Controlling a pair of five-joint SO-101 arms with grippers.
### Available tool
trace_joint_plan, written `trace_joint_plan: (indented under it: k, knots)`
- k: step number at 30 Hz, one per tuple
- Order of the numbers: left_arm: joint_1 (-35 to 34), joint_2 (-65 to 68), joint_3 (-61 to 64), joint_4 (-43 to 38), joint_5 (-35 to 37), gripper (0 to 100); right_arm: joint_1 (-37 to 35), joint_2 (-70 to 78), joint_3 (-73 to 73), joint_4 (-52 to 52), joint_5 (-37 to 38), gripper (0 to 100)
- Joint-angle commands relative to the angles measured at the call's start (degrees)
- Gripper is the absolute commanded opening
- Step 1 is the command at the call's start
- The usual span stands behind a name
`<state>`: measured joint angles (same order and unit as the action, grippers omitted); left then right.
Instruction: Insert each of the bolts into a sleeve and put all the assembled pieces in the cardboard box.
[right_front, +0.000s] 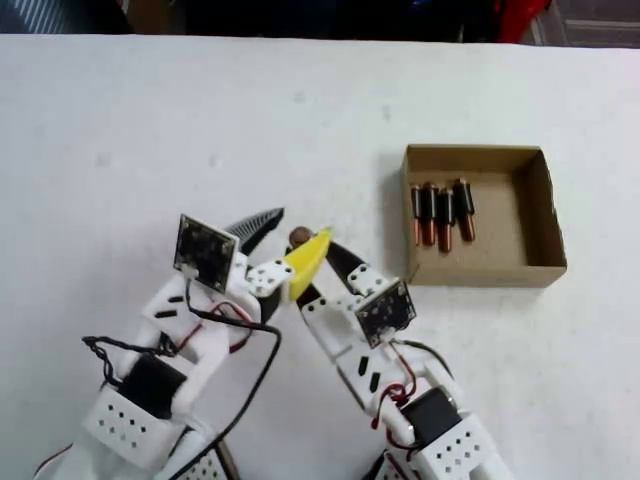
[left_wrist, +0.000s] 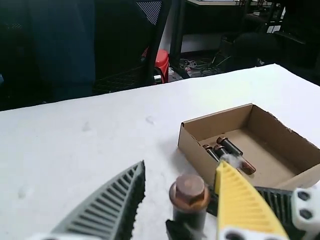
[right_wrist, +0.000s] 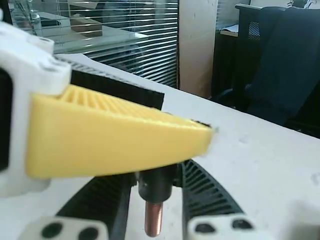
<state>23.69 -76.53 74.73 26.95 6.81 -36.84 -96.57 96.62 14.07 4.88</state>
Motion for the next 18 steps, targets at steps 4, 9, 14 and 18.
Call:
trace_joint_plan:
  k: [4,9,14,18]
  knots:
    - [-0.57,-0.75,-3.60,-2.37,-0.09,24,-0.04,-0.84,0.53,-0.22,1.14,2.3]
    - [-0.75,-0.75,-5.27,-1.85,0.00,24,0.04,-0.48,0.53,-0.13,1.14,2.3]
    - [-6.02,-0.75,-6.95,2.90,0.00,11,0.04,-0.84,0.53,2.33,1.14,2.3]
    - [-11.47,-0.75,-11.08,8.18,0.00,4,0.31,-0.84,0.53,2.68,1.14,2.3]
